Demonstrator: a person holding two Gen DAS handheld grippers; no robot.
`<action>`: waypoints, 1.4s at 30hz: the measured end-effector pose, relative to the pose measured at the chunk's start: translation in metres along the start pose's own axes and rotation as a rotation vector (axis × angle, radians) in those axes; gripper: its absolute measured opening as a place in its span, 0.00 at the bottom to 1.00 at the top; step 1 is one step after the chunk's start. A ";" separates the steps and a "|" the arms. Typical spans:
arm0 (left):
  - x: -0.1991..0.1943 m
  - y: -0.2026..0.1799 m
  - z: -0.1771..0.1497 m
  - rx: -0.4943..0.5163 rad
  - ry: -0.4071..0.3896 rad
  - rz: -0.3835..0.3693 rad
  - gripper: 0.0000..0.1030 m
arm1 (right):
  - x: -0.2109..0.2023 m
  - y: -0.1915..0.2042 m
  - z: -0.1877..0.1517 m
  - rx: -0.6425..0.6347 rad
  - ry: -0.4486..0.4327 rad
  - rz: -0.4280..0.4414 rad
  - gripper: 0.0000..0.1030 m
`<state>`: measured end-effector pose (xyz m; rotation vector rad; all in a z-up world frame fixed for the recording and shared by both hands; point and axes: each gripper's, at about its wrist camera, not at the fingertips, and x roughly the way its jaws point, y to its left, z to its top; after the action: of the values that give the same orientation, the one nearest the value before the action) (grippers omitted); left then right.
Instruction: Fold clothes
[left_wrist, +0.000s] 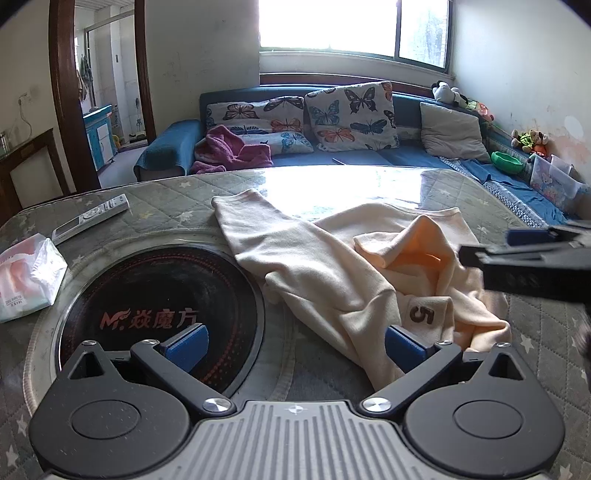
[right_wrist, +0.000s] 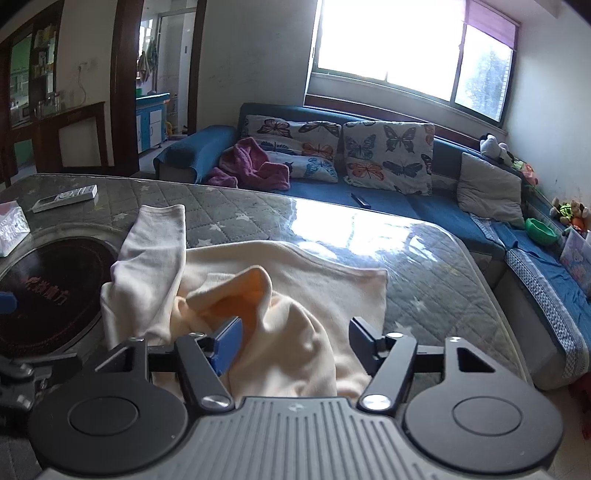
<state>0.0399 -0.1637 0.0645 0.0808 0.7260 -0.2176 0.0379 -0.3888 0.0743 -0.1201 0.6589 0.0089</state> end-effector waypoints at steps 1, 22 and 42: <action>0.002 0.001 0.001 0.002 0.002 -0.001 1.00 | 0.008 0.001 0.004 -0.002 0.007 0.008 0.61; 0.032 -0.015 0.035 0.028 -0.021 -0.057 0.96 | 0.027 -0.028 0.003 -0.012 0.007 -0.047 0.08; 0.071 -0.020 0.037 0.071 0.077 -0.084 0.09 | -0.053 -0.099 -0.063 0.192 -0.007 -0.199 0.08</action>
<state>0.1108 -0.2008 0.0447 0.1268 0.7990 -0.3214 -0.0378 -0.4930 0.0679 0.0001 0.6349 -0.2445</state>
